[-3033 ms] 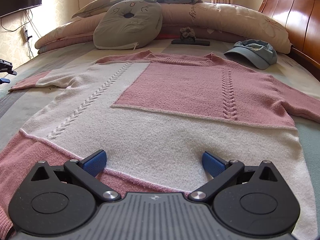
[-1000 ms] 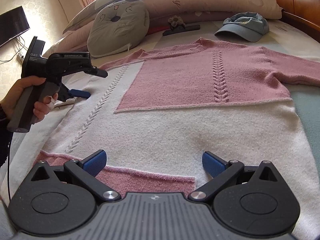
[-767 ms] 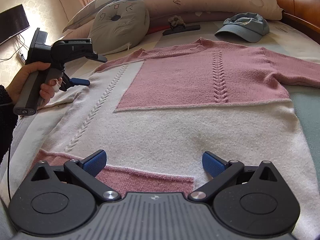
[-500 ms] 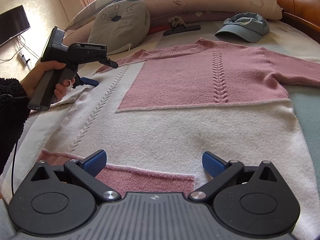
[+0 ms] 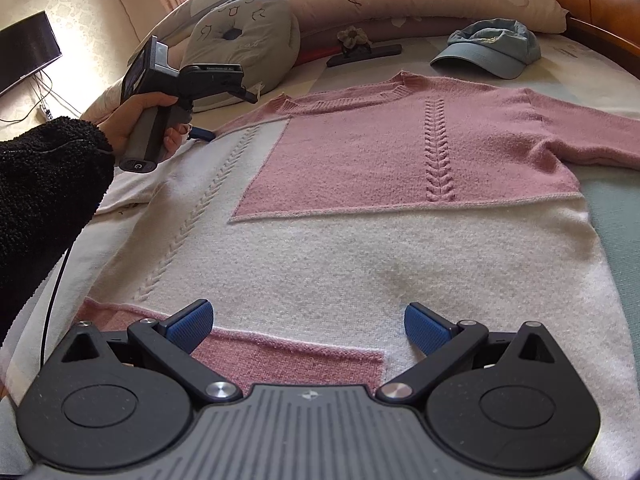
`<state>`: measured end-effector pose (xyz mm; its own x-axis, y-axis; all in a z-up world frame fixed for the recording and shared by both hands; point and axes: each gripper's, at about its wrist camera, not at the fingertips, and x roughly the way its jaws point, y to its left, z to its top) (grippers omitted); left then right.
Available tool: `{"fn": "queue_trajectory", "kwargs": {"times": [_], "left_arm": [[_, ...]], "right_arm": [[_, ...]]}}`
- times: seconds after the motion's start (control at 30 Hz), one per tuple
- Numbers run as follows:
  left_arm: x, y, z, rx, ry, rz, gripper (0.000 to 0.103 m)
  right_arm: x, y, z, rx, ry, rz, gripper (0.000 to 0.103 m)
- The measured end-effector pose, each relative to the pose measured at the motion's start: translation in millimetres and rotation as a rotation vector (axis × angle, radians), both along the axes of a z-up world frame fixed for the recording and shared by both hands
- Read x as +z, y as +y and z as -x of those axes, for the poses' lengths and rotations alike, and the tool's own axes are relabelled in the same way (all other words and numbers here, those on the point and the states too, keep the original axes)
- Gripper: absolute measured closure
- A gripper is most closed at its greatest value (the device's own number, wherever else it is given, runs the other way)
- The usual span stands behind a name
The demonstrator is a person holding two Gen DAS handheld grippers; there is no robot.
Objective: Fold clothes
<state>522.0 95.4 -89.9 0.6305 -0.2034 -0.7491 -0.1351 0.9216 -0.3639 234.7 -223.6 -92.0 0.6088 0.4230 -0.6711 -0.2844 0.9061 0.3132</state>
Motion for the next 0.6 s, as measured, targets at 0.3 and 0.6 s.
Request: {"fn": "queue_trajectory", "kwargs": {"times": [0.3, 0.6], "left_arm": [[12, 29, 35, -0.01, 0.054, 0.02, 0.005], [-4, 52, 24, 0.057, 0.019, 0.039, 0.003]], "right_arm": [[2, -2, 1, -0.006, 0.006, -0.016, 0.0], [-3, 4, 0, -0.004, -0.017, 0.025, 0.0]]}}
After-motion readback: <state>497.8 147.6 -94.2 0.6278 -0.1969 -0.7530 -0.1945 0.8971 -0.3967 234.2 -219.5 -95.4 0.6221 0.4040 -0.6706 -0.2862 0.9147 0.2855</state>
